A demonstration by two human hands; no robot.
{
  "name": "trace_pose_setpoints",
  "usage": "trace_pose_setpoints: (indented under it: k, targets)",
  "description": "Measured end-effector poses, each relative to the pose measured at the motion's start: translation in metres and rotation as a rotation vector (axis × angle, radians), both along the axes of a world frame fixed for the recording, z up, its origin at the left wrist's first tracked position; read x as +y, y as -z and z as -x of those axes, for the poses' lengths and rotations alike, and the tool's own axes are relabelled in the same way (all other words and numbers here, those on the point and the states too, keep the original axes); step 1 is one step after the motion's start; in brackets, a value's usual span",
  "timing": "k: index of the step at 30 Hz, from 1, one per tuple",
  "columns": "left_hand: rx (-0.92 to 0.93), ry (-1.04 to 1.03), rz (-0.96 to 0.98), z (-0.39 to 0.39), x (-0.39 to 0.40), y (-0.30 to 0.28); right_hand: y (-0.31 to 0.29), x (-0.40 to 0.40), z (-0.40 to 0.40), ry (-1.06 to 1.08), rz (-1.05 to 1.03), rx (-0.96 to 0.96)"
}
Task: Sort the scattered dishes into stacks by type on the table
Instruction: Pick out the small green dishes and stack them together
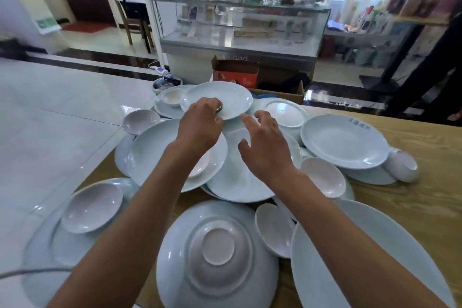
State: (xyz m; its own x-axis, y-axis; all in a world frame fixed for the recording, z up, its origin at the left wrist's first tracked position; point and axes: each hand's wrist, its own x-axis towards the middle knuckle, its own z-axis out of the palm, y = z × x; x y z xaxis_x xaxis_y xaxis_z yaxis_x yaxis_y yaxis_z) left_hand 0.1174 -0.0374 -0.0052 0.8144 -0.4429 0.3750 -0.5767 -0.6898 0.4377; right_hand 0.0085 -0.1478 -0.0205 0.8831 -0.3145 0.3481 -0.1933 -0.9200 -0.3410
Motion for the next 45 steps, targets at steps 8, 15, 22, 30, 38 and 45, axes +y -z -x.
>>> trace_pose_setpoints:
  k: [8,15,22,30,38,45]
  targets:
    - [0.028,-0.020,-0.223,-0.063,-0.027,0.010,0.002,0.006,-0.028,-0.049,-0.051,0.041]
    - [0.087,-0.057,-0.359,-0.077,-0.042,0.025,0.004,-0.003,-0.030,-0.021,-0.079,0.067]
    - [0.075,-0.148,-0.314,-0.079,-0.050,0.027,0.001,-0.010,-0.023,-0.017,-0.206,0.032]
    - [0.011,-0.142,-0.200,-0.076,-0.048,0.030,-0.002,-0.017,-0.013,0.013,-0.208,0.016]
    - [-0.194,0.083,0.036,-0.013,-0.049,0.008,-0.011,-0.024,0.017,0.035,-0.204,-0.019]
    - [-0.271,0.313,0.145,0.069,-0.063,-0.016,-0.029,-0.046,0.074,0.178,-0.234,-0.131]
